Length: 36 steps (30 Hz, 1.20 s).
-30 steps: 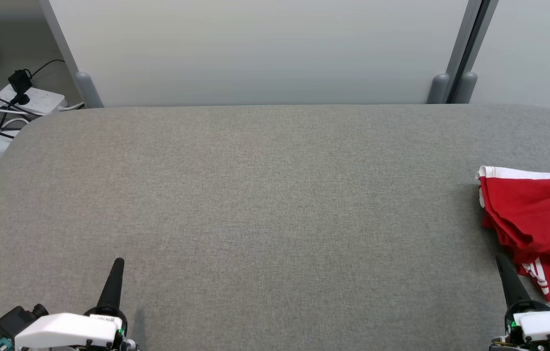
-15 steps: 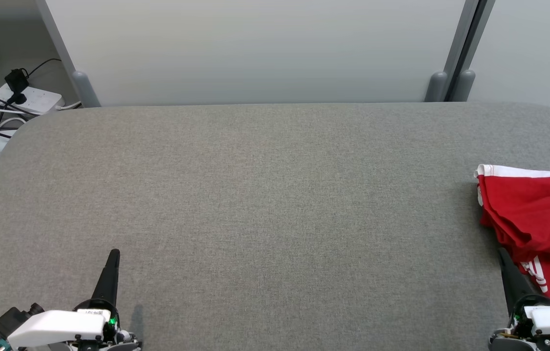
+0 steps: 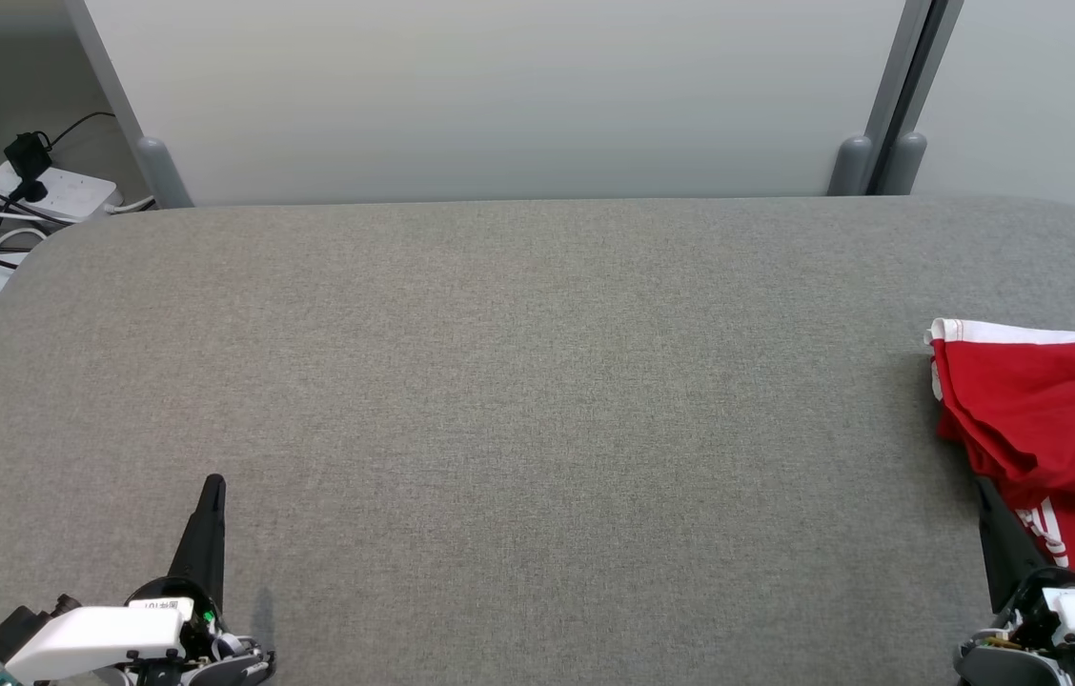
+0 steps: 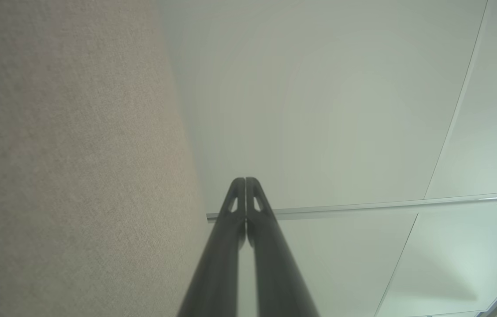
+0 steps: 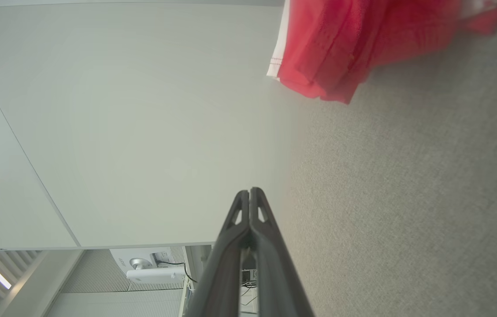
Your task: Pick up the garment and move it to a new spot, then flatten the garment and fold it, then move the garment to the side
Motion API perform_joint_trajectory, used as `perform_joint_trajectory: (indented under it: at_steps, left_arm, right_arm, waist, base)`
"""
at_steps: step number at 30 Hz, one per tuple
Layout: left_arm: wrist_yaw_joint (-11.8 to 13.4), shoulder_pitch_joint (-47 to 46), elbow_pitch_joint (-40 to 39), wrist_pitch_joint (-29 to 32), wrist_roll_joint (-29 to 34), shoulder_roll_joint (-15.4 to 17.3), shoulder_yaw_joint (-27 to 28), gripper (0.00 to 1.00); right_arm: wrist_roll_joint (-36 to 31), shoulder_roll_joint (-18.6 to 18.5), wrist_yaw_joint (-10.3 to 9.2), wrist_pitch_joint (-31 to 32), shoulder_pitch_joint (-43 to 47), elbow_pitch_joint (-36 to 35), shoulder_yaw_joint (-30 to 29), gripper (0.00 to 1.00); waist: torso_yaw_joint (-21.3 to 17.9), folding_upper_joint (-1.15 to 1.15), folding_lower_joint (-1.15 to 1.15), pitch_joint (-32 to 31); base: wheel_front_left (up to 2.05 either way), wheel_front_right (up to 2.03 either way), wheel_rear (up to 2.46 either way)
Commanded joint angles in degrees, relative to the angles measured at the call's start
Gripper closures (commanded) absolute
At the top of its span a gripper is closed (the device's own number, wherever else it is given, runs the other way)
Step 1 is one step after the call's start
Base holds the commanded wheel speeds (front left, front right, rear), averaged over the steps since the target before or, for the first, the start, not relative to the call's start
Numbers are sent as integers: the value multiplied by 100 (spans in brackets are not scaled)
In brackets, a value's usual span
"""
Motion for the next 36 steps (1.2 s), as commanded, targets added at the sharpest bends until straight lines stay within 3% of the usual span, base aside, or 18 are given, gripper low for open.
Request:
perform_joint_trajectory:
  at_steps: [1, 36]
  left_arm:
    - [-48, -326, -127, 26, -37, 51, 202, 100]
    - [-48, -328, -128, 40, -22, 38, 219, 100]
  right_arm:
    - [68, -88, 9, 46, -284, -151, 81, 100]
    - [69, -88, 9, 45, -284, -151, 82, 100]
  waist:
    - [0, 0, 0, 0]
    - [0, 0, 0, 0]
  base:
    - [0, 0, 0]
    - [0, 0, 0]
